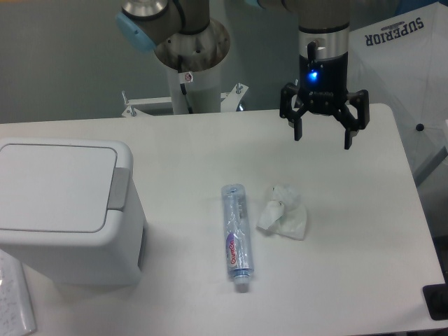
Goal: Open the trash can
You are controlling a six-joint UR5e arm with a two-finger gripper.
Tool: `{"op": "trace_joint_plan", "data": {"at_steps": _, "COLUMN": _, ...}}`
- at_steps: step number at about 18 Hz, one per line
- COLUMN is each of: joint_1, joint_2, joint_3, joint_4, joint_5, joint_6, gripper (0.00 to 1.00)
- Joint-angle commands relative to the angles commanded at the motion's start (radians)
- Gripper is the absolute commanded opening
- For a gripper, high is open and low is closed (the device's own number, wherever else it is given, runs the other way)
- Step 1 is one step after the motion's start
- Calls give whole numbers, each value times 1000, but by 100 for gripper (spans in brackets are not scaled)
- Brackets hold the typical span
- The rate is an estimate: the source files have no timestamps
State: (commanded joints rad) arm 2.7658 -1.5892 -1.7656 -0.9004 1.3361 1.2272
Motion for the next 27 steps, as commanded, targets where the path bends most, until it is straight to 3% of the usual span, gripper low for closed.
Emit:
{"op": "trace_joint_plan", "data": {"at_steps": 6, "joint_1": -2, "joint_2": 2, "joint_3": 3, "joint_4": 2, "joint_5": -2, "joint_6": -43, "gripper": 100}}
{"op": "trace_joint_plan", "data": {"at_steps": 12, "joint_1": -32, "joint_2": 5, "joint_3": 18, "joint_4": 2, "joint_5": -52, "joint_6": -325, "gripper": 100}}
{"op": "trace_joint_plan", "data": {"at_steps": 17, "joint_1": -139, "joint_2": 14, "joint_3": 6, "joint_4": 2, "joint_5": -49, "joint_6": -529, "gripper": 100}}
{"op": "trace_joint_plan", "data": {"at_steps": 21, "joint_1": -247, "joint_2": 15, "joint_3": 14, "joint_4": 5, "joint_5": -57, "joint_6": -805, "gripper": 100}}
{"op": "trace_joint_plan", "data": {"at_steps": 27, "joint_1": -284, "joint_2": 14, "joint_3": 31, "joint_4": 18, "joint_5": -179, "joint_6": -1020, "gripper": 100}}
